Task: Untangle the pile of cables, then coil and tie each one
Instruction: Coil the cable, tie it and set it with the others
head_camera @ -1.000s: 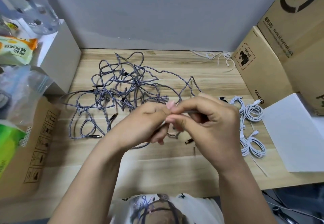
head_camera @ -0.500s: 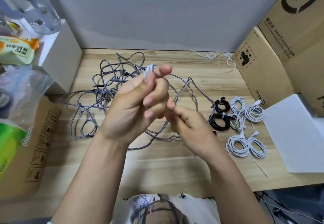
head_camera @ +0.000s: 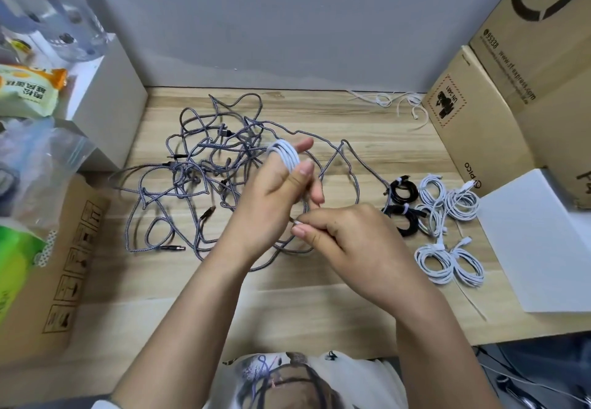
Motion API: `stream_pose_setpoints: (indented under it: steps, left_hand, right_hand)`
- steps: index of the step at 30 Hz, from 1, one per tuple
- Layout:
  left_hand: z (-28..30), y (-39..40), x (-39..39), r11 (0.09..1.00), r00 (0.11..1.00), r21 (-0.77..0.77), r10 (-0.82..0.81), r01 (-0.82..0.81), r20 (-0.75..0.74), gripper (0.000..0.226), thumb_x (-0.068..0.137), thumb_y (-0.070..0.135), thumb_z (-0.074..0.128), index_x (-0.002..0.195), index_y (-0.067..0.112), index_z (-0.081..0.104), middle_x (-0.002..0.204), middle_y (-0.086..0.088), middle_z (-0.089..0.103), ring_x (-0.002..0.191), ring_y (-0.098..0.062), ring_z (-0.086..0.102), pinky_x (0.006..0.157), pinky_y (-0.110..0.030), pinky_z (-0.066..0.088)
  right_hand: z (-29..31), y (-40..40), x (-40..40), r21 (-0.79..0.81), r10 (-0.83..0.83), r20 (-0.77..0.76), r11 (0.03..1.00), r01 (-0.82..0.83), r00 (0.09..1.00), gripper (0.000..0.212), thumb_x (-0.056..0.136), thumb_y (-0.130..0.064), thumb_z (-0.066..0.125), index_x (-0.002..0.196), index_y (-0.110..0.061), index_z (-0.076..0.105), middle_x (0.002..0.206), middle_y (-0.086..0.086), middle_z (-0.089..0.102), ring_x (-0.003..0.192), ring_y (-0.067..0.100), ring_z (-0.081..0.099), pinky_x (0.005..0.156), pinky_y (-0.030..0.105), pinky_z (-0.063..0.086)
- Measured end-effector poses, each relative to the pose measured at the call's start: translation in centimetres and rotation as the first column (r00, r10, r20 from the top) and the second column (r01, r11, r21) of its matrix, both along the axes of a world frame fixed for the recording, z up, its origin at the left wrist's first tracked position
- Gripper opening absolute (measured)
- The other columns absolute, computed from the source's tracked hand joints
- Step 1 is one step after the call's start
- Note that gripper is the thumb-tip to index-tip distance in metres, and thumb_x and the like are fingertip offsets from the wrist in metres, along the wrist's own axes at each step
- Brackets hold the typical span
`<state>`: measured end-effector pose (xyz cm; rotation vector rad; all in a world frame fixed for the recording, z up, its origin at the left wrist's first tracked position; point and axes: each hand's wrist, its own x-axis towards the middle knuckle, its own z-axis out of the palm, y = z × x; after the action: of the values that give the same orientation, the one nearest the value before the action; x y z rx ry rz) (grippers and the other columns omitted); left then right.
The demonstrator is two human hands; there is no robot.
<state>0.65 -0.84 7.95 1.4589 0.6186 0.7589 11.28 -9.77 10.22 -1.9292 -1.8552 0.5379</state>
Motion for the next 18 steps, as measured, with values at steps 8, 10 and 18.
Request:
stream_pose_setpoints:
  steps: [8, 10, 18]
  left_hand:
    - [0.3, -0.8, -0.5, 0.995, 0.963, 0.034, -0.077, 0.089, -0.258, 0.04, 0.085, 0.053, 0.044, 0.061, 0.027, 0.062, 0.048, 0.003, 0.052, 0.045, -0.017, 0.046, 0.044, -0.026, 0.037]
    - [0.6, -0.8, -0.4, 0.989, 0.968, -0.059, -0.145, 0.136, -0.204, 0.049, 0.087, 0.049, 0.04, 0.048, 0.023, 0.051, 0.042, 0.009, 0.037, 0.041, -0.01, 0.033, 0.04, -0.019, 0.027]
    - [2.1, -0.2, -2.2, 0.838, 0.863, -0.215, -0.502, 0.501, 0.054, 0.053, 0.079, 0.066, 0.05, 0.049, 0.023, 0.057, 0.036, 0.014, 0.031, 0.034, -0.018, 0.021, 0.045, -0.012, 0.036]
  right_hand:
    - [0.4, -0.2, 1.0, 0.236, -0.034, -0.371, 0.963, 0.13, 0.928, 0.011, 0.076, -0.036, 0.069, 0.075, -0.025, 0.069, 0.06, -0.023, 0.059, 0.06, 0.0, 0.057, 0.058, 0.024, 0.046]
    - [0.5, 0.0, 1.0, 0.228, -0.039, -0.494, 0.958, 0.172, 0.869, 0.012, 0.075, -0.03, 0.071, 0.069, -0.027, 0.06, 0.058, -0.015, 0.062, 0.057, 0.005, 0.059, 0.059, 0.026, 0.047]
    - [-0.1, 1.8, 1.4, 0.092, 0.073, -0.577, 0.995, -0.023, 0.814, 0.043, 0.063, -0.084, 0.048, 0.079, -0.046, 0.058, 0.063, -0.008, 0.065, 0.065, 0.015, 0.062, 0.065, 0.035, 0.051]
